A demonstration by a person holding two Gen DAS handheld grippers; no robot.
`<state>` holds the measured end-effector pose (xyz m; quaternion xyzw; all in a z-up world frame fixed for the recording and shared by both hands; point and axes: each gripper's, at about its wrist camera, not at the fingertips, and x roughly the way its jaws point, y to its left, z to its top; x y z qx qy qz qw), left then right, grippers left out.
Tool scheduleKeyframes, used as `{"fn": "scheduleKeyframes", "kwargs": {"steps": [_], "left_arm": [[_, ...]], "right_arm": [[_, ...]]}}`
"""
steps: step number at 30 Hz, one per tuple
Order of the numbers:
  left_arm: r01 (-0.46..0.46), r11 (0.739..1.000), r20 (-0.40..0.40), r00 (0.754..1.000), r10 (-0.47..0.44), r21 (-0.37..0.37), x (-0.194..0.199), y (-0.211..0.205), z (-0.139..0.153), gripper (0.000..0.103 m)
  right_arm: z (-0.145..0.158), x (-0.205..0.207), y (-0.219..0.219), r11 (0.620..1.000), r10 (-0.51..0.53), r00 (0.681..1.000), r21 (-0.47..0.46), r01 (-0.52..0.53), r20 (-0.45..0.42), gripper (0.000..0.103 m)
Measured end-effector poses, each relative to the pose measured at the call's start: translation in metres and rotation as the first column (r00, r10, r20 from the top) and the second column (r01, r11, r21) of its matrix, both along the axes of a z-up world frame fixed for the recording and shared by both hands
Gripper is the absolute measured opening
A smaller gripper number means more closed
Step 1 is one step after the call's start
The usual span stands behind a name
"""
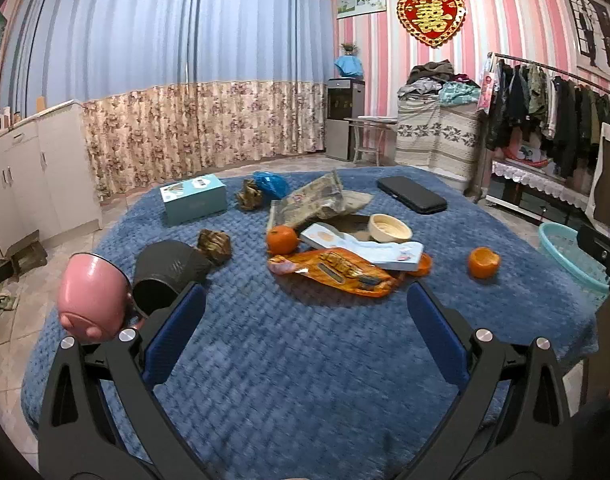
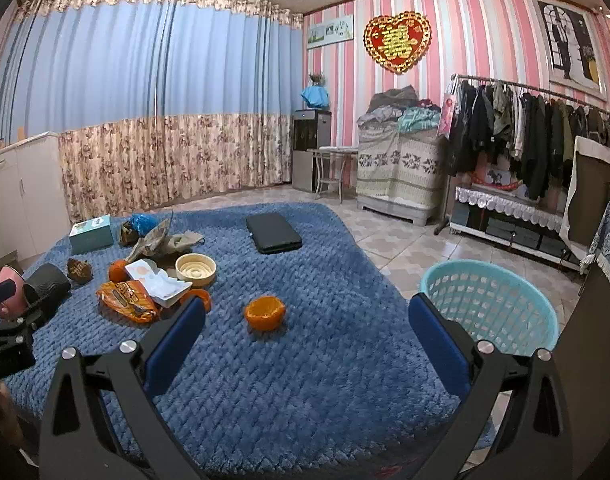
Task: Collect trash
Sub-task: 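Grasp the black cylindrical cup with the left tool while the right tool grasps the orange peel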
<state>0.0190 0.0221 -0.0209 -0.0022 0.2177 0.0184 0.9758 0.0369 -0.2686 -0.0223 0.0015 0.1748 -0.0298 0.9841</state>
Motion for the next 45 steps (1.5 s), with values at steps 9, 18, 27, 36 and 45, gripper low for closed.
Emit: {"fn": "scheduleKeyframes", "kwargs": {"steps": [9, 18, 27, 36, 45], "left_arm": [[-0.075, 0.997, -0.016, 0.997, 0.075, 0.012, 0.029, 0.037, 0.0, 0.098], [-0.118, 0.993, -0.13, 0.984, 0.12, 0.027, 0.068, 0.068, -0.008, 0.098], [-0.151, 0.988, -0.213, 0.965, 0.152, 0.02, 0.094, 0.08, -0.023, 0.091], [-0.186, 0.982, -0.24, 0.952, 0.189, 0.033, 0.093, 0.087, -0.024, 0.09], [-0.234, 0.967, -0.313, 0.915, 0.255, 0.104, 0.108, 0.092, -0.043, 0.086]], "right_arm": [[-0.002, 0.024, 0.0, 1.0, 0.002, 0.999, 0.025, -0.001, -0.039, 0.099], [-0.007, 0.039, 0.005, 1.0, 0.008, 0.998, 0.008, -0.007, -0.068, 0.099], [-0.012, 0.046, 0.001, 1.0, 0.01, 0.995, 0.019, -0.008, -0.101, 0.099], [-0.013, 0.047, 0.009, 1.0, 0.014, 0.993, -0.008, -0.015, -0.118, 0.099], [-0.015, 0.05, 0.009, 1.0, 0.019, 0.991, 0.018, -0.017, -0.133, 0.099]]}}
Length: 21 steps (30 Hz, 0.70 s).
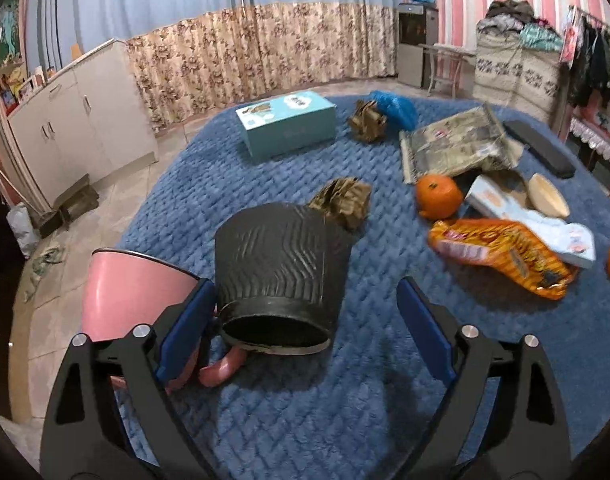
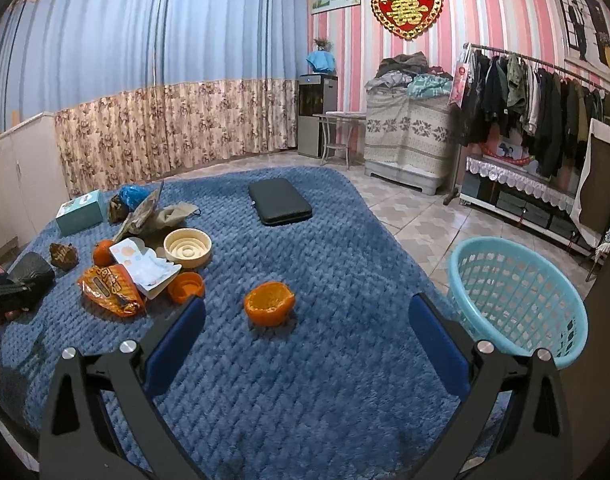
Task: Collect trash
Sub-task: 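Grasp the black cylindrical cup with the left tool while the right tool grasps the orange peel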
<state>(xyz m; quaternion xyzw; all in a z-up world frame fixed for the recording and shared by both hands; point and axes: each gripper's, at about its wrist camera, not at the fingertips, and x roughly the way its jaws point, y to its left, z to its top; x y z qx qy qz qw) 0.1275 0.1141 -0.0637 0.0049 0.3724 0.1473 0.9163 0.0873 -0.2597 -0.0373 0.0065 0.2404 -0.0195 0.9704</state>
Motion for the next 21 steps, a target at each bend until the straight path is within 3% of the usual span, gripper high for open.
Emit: {"fn": "scheduleKeyframes", "kwargs": {"steps": [4, 8, 15, 21], "left_arm": [[-0.016, 0.999, -0.023, 1.0, 0.017, 0.048, 0.009, 0.0, -0.005, 0.083], [-0.039, 0.997, -0.049, 0.998, 0.042, 0.061, 0.017, 0.006, -0.011, 0.068], [-0.025, 0.998, -0.05, 0.998, 0.028, 0.06, 0.018, 0.006, -0.009, 0.067], [0.0, 0.999, -0.023, 1.0, 0.001, 0.037, 0.016, 0.001, -0.002, 0.067]], "right_arm": [[-0.001, 0.006, 0.001, 1.0, 0.007, 1.0, 0.002, -0.007, -0.005, 0.099], [0.0, 0.017, 0.002, 1.0, 0.01, 1.0, -0.002, -0.01, -0.008, 0.099], [-0.005, 0.036, 0.002, 1.0, 0.009, 0.999, 0.001, -0.009, -0.035, 0.099], [-0.034, 0.06, 0.005, 0.998, 0.062, 0.987, 0.031, -0.058, -0.151, 0.099]]}}
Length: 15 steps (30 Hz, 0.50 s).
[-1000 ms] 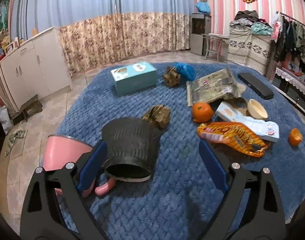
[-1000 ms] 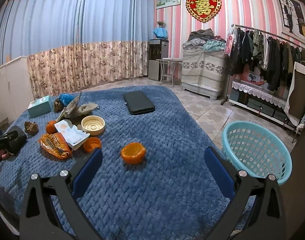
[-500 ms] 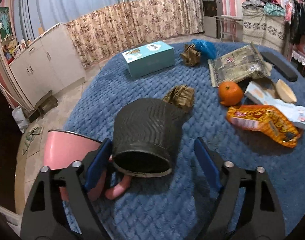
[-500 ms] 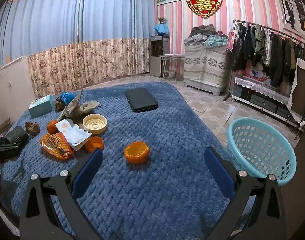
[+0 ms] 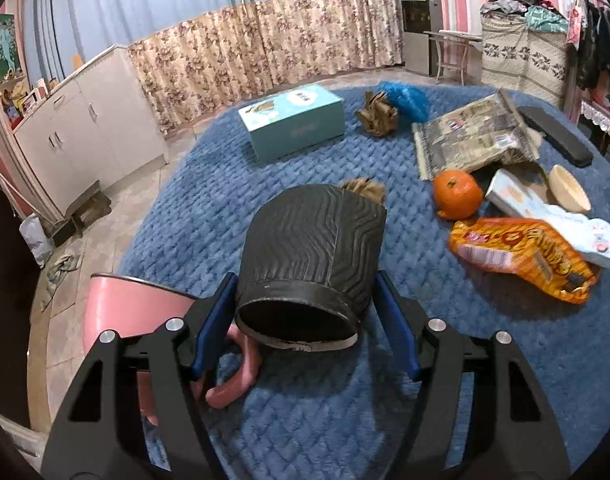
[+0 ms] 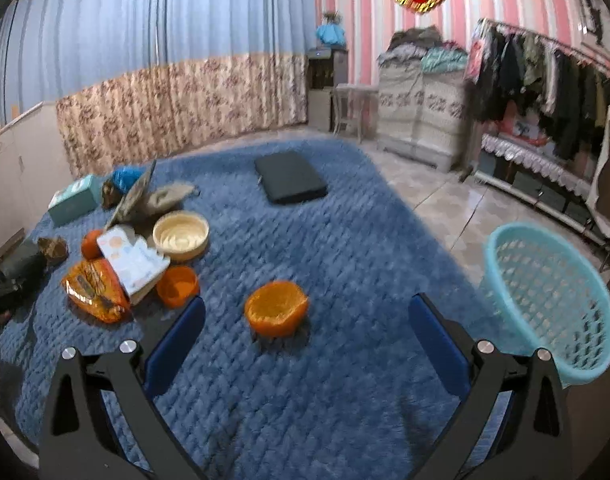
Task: Collect trash
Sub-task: 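Grasp the black cylindrical cup with the left tool while the right tool grasps the orange peel, then carry the black cup and orange peel to the blue basket and release both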
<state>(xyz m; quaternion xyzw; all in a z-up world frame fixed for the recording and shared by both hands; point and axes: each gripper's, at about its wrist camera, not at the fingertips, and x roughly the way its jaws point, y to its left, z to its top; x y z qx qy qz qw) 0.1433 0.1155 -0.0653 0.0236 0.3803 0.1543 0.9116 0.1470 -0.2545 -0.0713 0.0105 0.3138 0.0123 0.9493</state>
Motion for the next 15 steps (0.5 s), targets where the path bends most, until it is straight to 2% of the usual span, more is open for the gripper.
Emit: {"fn": "scheduleKeyframes", "kwargs": {"steps": [3, 9, 11, 14, 15], "left_arm": [[0.019, 1.0, 0.011, 1.0, -0.018, -0.018, 0.0, -0.006, 0.003, 0.067], [0.041, 0.999, 0.015, 0.999, -0.041, -0.024, -0.002, -0.017, 0.005, 0.067], [0.049, 0.998, 0.015, 0.999, -0.049, -0.027, -0.003, -0.021, 0.005, 0.067], [0.059, 0.997, 0.026, 0.998, -0.058, -0.041, -0.005, -0.023, 0.008, 0.067], [0.062, 0.997, 0.033, 0.998, -0.061, -0.042, -0.005, -0.026, 0.009, 0.067]], "right_arm": [[-0.013, 0.013, 0.006, 0.999, -0.006, 0.999, -0.033, 0.005, -0.038, 0.099], [-0.015, 0.03, 0.011, 0.997, -0.011, 0.999, -0.078, 0.007, -0.053, 0.099], [-0.019, 0.032, 0.011, 0.998, 0.003, 0.997, -0.064, -0.008, -0.083, 0.097], [-0.025, 0.032, 0.011, 0.998, 0.019, 0.992, -0.049, -0.025, -0.121, 0.077], [-0.026, 0.032, 0.011, 0.998, 0.026, 0.992, -0.052, -0.033, -0.125, 0.064]]}}
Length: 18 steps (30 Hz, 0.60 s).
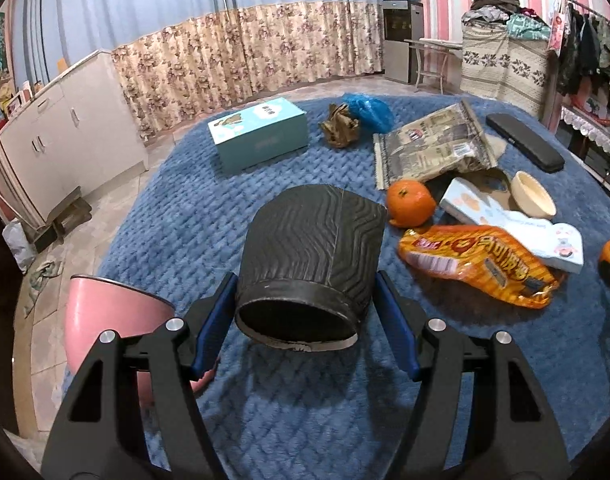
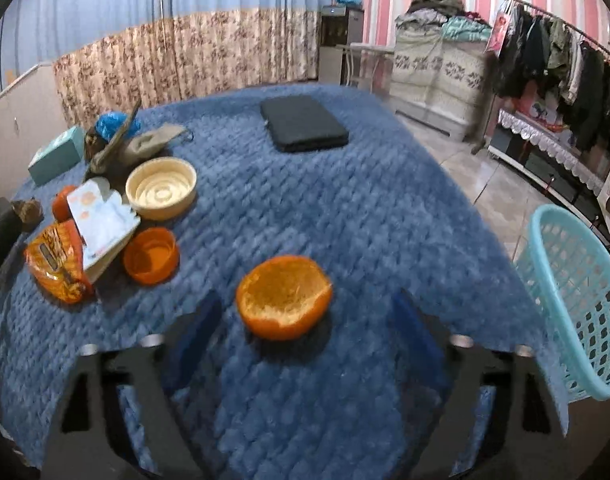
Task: Collect trash
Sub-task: 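Carry the black cup and orange peel to the blue basket and release both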
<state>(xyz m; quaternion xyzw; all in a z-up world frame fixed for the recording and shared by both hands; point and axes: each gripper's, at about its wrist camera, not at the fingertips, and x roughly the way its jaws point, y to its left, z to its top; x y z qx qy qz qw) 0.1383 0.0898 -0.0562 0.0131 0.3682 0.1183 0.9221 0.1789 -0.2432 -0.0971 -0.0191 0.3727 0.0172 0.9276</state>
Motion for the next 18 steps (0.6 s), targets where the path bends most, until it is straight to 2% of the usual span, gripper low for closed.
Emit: {"fn": "scheduleKeyframes", "kwargs": {"steps": [1, 2, 3, 4, 6, 11, 15, 18], "left_arm": [[0.004, 1.0, 0.005, 1.0, -0.004, 0.0, 0.0, -0.002, 0.001, 0.067], [0.009, 1.0, 0.009, 1.0, -0.009, -0.001, 0.001, -0.004, 0.002, 0.067], [0.016, 1.0, 0.013, 1.0, -0.016, -0.002, 0.001, -0.009, 0.003, 0.067], [0.027, 1.0, 0.018, 0.999, -0.027, -0.001, 0.002, -0.014, 0.006, 0.067], [0.047, 0.999, 0.028, 0.999, -0.047, 0.0, 0.002, -0.021, 0.01, 0.067], [0.126, 0.992, 0.086, 0.988, -0.125, 0.0, 0.004, -0.05, 0.032, 0.067], [0.209, 0.978, 0.144, 0.969, -0.202, -0.029, 0.01, -0.081, 0.053, 0.067], [0.275, 0.961, 0.189, 0.945, -0.265, -0.029, 0.017, -0.114, 0.068, 0.067]], "right_arm": [[0.0, 0.0, 0.001, 1.0, 0.015, 1.0, 0.005, -0.015, -0.003, 0.054], [0.001, -0.001, 0.0, 1.0, 0.023, 1.0, 0.011, -0.023, -0.003, 0.05], [0.002, -0.002, 0.001, 0.999, 0.032, 0.999, 0.014, -0.032, 0.0, 0.042], [0.004, -0.003, 0.001, 0.999, 0.038, 0.999, 0.008, -0.038, 0.008, 0.04], [0.009, -0.007, 0.001, 0.999, 0.042, 0.999, 0.015, -0.042, 0.021, 0.038], [0.045, -0.019, -0.022, 0.999, 0.004, 0.994, 0.033, -0.008, 0.109, 0.038], [0.081, -0.029, -0.055, 0.998, -0.058, 0.983, 0.015, 0.056, 0.176, 0.038], [0.106, -0.034, -0.086, 0.993, -0.12, 0.97, 0.045, 0.113, 0.211, 0.038]]}}
